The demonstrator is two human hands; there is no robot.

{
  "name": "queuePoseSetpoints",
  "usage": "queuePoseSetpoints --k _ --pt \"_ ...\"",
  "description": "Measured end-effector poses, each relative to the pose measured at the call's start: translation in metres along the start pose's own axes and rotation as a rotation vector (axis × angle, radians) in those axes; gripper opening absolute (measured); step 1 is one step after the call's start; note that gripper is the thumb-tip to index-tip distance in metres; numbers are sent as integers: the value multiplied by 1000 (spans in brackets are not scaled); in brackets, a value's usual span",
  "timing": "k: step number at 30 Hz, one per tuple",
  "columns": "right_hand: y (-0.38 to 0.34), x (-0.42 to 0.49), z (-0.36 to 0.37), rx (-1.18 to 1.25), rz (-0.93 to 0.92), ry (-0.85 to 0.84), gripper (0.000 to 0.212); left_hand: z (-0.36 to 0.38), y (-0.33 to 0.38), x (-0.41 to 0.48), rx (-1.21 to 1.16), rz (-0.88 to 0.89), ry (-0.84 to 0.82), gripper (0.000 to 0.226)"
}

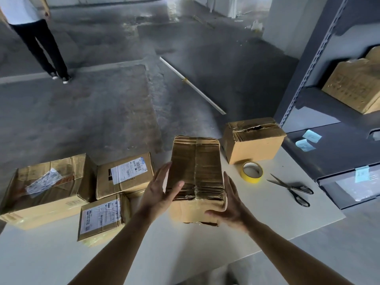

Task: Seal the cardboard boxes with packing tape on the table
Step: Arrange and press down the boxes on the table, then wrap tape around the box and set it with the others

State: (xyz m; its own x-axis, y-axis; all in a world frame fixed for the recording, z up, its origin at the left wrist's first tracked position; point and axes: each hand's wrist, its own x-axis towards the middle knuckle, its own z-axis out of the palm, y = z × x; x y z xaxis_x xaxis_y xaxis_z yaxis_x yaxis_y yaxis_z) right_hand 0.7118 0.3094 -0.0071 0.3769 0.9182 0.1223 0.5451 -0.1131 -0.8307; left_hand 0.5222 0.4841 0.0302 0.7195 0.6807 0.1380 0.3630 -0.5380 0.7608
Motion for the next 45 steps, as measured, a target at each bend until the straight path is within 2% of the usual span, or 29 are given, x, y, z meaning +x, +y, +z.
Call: queuePoseSetpoints --k 2,5,9,12,17,22,25,29,34,40,45 --pt "-6 4 -4 -23 -7 0 118 -1 5 11 52 29 -2 83" --pt "-9 8 -10 -68 84 25 123 0 16 22 112 60 0 90" --pt "-22 10 -22 -78 157 123 99 6 34 36 119 175 -22 89" --pt "-25 2 -34 -159 223 209 92 18 46 47 117 219 -85 83" --pt "-18 -15 -51 -233 176 406 48 46 75 55 81 335 -125 67" --pt "9 -16 -72 -363 111 579 4 83 103 69 60 409 -194 33" --pt "29 -10 -91 -353 128 568 6 112 117 83 107 404 -238 22" --pt "65 -2 -116 -339 152 503 4 151 137 101 175 321 -258 19" --pt "112 14 -137 -390 277 288 18 198 152 119 233 123 -312 26" --pt "164 31 -145 -592 156 -32 38 240 140 129 306 -136 -399 42" --pt "189 44 -136 -663 -9 -77 46 253 122 133 336 -273 -433 48"
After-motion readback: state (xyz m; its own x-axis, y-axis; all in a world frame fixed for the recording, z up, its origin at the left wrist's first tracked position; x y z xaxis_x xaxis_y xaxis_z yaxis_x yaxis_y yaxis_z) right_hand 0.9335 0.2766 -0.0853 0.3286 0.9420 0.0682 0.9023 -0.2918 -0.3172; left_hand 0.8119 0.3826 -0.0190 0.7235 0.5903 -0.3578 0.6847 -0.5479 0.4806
